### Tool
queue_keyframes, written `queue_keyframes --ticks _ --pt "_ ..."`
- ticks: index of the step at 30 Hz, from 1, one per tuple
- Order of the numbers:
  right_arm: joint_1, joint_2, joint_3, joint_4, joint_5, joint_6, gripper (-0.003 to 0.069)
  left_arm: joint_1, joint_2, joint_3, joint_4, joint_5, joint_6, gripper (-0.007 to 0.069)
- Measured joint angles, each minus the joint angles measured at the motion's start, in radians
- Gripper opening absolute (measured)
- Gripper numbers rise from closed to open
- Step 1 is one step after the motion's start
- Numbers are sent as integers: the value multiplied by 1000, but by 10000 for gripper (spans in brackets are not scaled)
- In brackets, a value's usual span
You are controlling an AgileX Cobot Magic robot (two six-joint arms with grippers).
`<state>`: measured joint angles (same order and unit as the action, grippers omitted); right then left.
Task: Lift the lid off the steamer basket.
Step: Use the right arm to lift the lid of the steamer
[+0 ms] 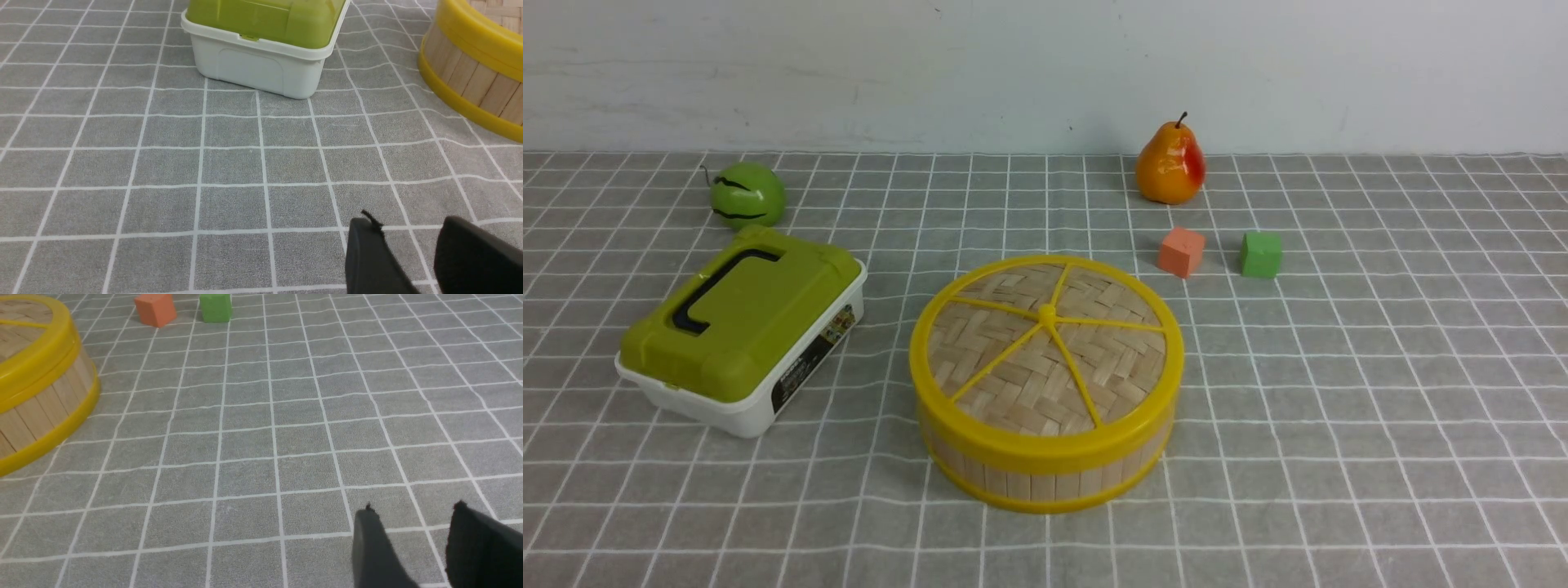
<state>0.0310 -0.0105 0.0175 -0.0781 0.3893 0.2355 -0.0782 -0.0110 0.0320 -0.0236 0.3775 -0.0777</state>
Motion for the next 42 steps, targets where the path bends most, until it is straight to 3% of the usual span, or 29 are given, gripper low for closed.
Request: queue_keyframes --ticks 42 --pt "0 0 0 0 0 0 241 0 0 0 -29 0 0 239"
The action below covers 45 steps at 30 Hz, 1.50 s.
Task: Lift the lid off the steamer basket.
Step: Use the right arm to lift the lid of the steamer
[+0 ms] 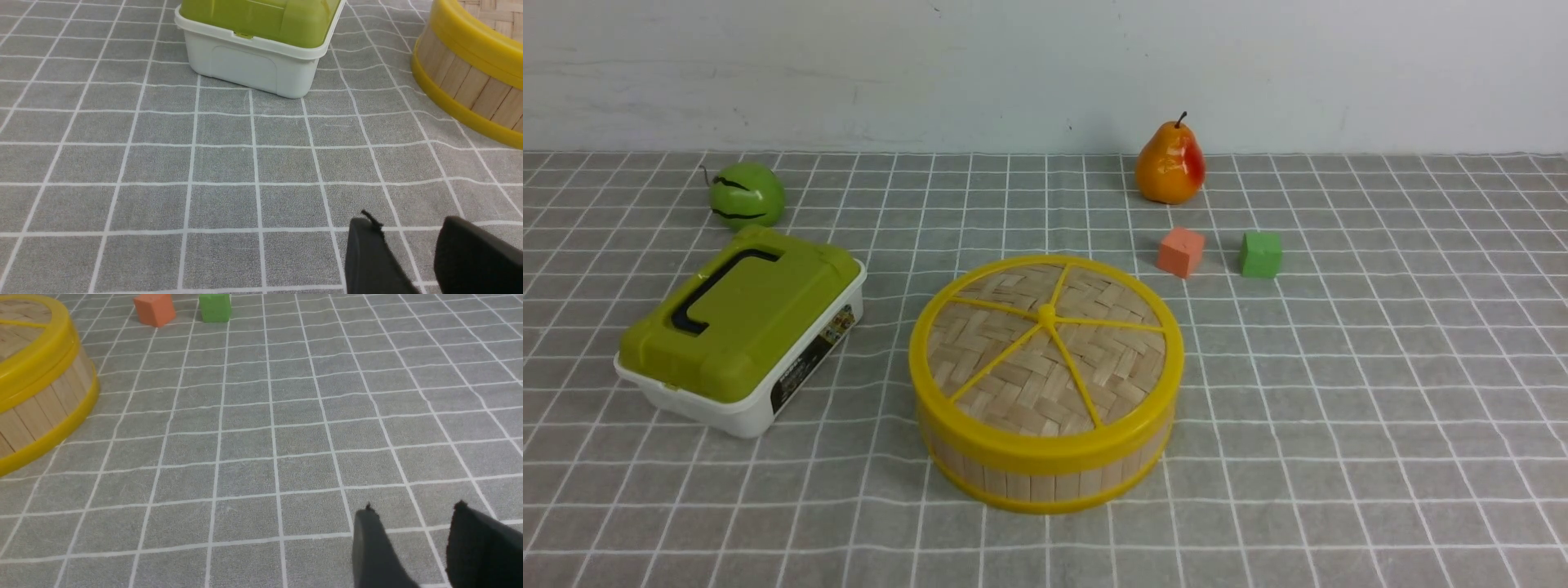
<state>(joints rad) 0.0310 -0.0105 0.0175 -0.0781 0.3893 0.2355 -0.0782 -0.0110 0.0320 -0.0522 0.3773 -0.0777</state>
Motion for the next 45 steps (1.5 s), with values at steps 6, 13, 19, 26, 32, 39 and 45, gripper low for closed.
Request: queue_keyframes --ticks 6,13,19,26,32,39,45 --pt "0 0 1 157 -21 97 241 0 0 0 0 0 0 239" --pt "0 0 9 727 -85 504 241 0 0 0 0 0 0 239" --pt "0 0 9 655 -88 476 241 0 0 0 0 0 0 239" --pt "0 0 -12 590 -48 246 233 0 0 0 0 1 0 239" --pt "0 200 -360 495 171 -209 19 0 0 0 0 3 0 239" --pt "32 678 -895 435 525 -561 -20 0 0 0 0 3 0 239" --pt "137 1096 -1273 407 757 -616 -16 0 0 0 0 2 0 239"
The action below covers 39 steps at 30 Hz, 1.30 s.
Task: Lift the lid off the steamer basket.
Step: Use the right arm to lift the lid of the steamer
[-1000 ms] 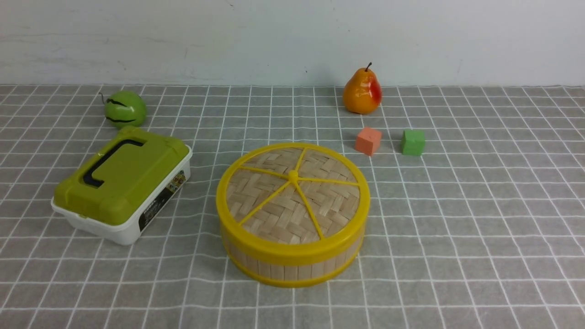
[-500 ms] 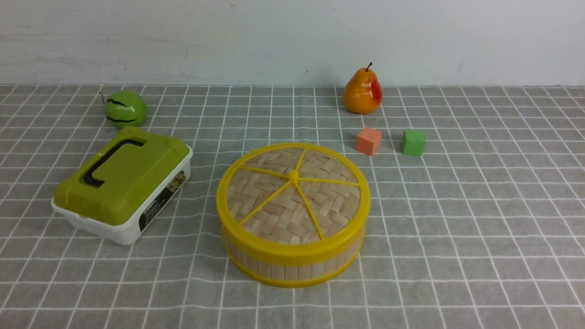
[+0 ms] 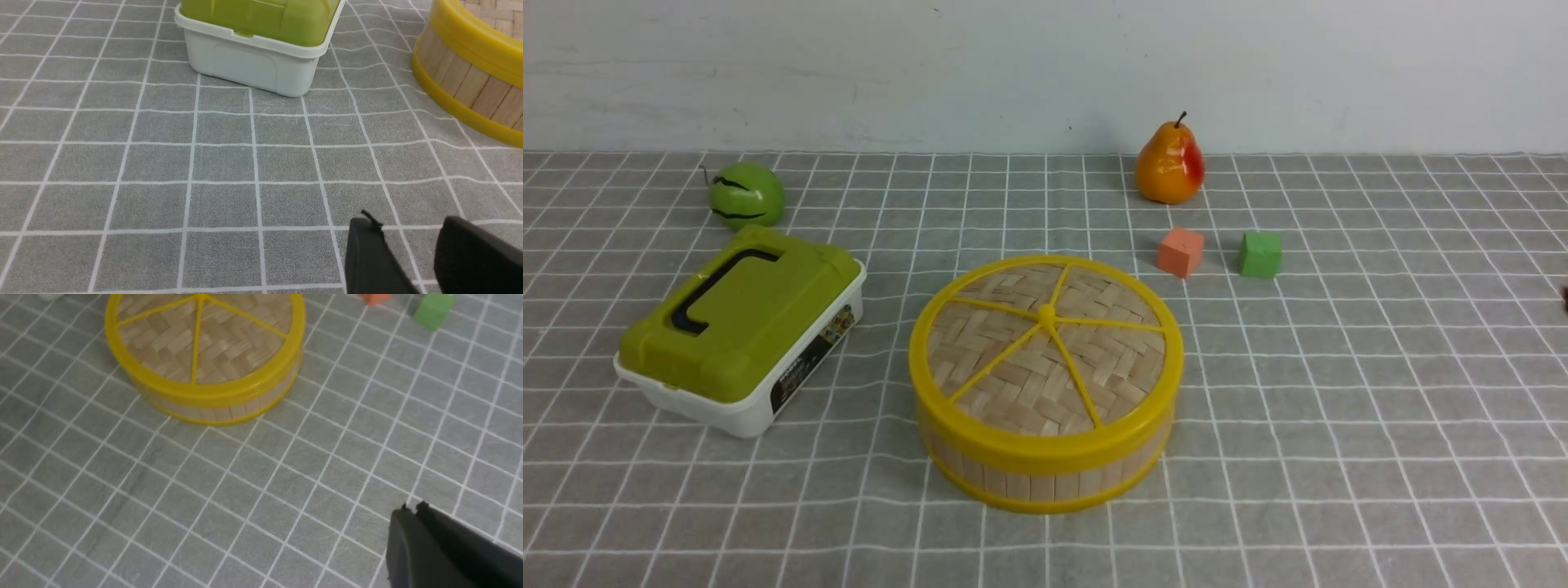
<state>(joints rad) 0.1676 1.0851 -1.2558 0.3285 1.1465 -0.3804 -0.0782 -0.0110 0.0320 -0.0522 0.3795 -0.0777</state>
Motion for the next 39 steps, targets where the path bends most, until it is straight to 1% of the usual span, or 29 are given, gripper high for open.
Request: queue_keyframes --ticks 1,2,4,5,6,9,12,14,16,17,19,21,23,27,28,30,31,34,37,38,39 --pt "33 73 -61 -17 36 -1 -14 0 0 0 0 0 0 239" --pt "41 73 -73 -20 43 -1 -13 0 0 0 0 0 0 239" --pt "146 274 -243 -95 90 8 -8 0 0 0 0 0 0 239" --pt "154 288 -256 -100 93 9 -8 0 0 0 0 0 0 239" --pt "210 400 -359 -152 98 35 -7 0 0 0 0 0 0 239" --pt "287 597 -545 -225 101 100 -6 0 0 0 0 0 0 239" --pt "340 754 -735 -255 101 157 1 0 0 0 0 -1 0 239" --pt "358 832 -812 -255 101 187 6 0 0 0 0 -1 0 239" --pt "395 962 -963 -258 101 243 24 0 0 0 0 -2 0 239" --pt "397 971 -972 -258 101 247 27 0 0 0 0 -2 0 239" --pt "417 1073 -1061 -265 101 289 69 0 0 0 0 -2 0 239" --pt "425 1137 -1106 -269 101 314 127 0 0 0 0 -2 0 239" --pt "428 1203 -1134 -273 101 351 226 0 0 0 0 -2 0 239" --pt "429 1268 -1141 -280 102 373 414 0 0 0 0 -2 0 239" --pt "429 1274 -1141 -280 103 374 451 0 0 0 0 -2 0 239" --pt "429 1278 -1141 -280 103 380 480 0 0 0 0 -2 0 239" --pt "430 1279 -1141 -280 102 380 510 0 0 0 0 -2 0 239" --pt "430 1279 -1142 -277 102 390 517 0 0 0 0 -2 0 239" --pt "430 1279 -1142 -273 103 417 473 0 0 0 -1 -2 0 239" --pt "430 1279 -1142 -272 103 418 470 0 0 0 -1 -2 0 239" --pt "430 1279 -1142 -263 103 422 448 0 0 0 -1 -2 0 239"
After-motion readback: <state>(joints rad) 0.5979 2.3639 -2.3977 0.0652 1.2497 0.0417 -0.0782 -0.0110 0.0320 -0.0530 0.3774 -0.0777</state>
